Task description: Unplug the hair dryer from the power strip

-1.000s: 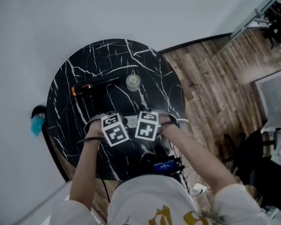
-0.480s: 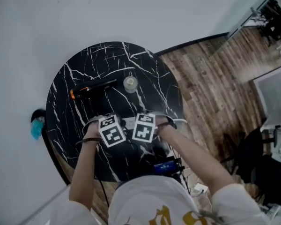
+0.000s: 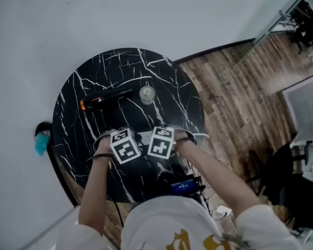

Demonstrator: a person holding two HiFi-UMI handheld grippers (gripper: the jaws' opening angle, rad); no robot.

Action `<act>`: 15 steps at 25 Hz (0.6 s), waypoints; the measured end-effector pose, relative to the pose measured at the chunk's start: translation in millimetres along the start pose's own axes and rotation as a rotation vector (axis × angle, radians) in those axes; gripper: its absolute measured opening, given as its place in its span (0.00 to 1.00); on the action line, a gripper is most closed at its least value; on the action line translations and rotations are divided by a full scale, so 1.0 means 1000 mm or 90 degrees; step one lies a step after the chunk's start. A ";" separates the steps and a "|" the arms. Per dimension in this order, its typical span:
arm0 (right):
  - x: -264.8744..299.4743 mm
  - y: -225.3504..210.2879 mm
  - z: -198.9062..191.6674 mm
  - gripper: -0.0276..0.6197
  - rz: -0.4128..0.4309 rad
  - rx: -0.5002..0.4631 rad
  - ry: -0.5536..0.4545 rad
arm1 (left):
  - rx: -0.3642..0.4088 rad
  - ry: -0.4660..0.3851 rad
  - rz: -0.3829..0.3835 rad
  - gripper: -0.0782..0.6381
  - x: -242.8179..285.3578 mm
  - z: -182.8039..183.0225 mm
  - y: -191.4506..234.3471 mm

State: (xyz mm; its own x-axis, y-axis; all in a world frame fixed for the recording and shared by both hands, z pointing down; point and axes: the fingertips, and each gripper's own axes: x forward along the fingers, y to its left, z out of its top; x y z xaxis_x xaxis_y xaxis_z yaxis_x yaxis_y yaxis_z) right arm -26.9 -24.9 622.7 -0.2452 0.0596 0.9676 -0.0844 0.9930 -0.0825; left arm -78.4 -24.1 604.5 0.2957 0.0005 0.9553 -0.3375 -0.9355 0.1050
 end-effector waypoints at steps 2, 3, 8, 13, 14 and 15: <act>0.000 -0.001 0.000 0.23 -0.001 -0.001 0.003 | -0.015 -0.008 -0.008 0.18 0.000 0.001 0.003; 0.000 -0.001 0.000 0.23 -0.002 -0.002 0.005 | -0.026 -0.015 -0.012 0.18 0.000 0.002 0.004; 0.001 0.000 0.002 0.23 -0.003 0.009 -0.007 | -0.020 -0.012 -0.009 0.18 0.000 0.000 0.002; 0.001 -0.001 0.004 0.23 -0.004 0.014 -0.009 | -0.030 -0.018 -0.005 0.18 -0.002 0.001 0.003; 0.001 -0.001 0.004 0.23 -0.005 0.014 -0.009 | -0.018 -0.012 -0.002 0.18 -0.002 0.001 0.002; 0.001 -0.001 0.004 0.23 -0.005 0.014 -0.009 | -0.010 -0.008 -0.001 0.18 -0.002 0.000 0.002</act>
State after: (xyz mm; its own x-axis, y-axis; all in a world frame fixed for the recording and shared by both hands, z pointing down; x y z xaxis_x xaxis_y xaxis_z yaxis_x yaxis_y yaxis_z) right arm -30.8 -26.7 623.2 -0.2588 0.0501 0.9646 -0.1075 0.9910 -0.0803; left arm -79.1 -25.7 602.8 0.3075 -0.0033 0.9515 -0.3505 -0.9301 0.1101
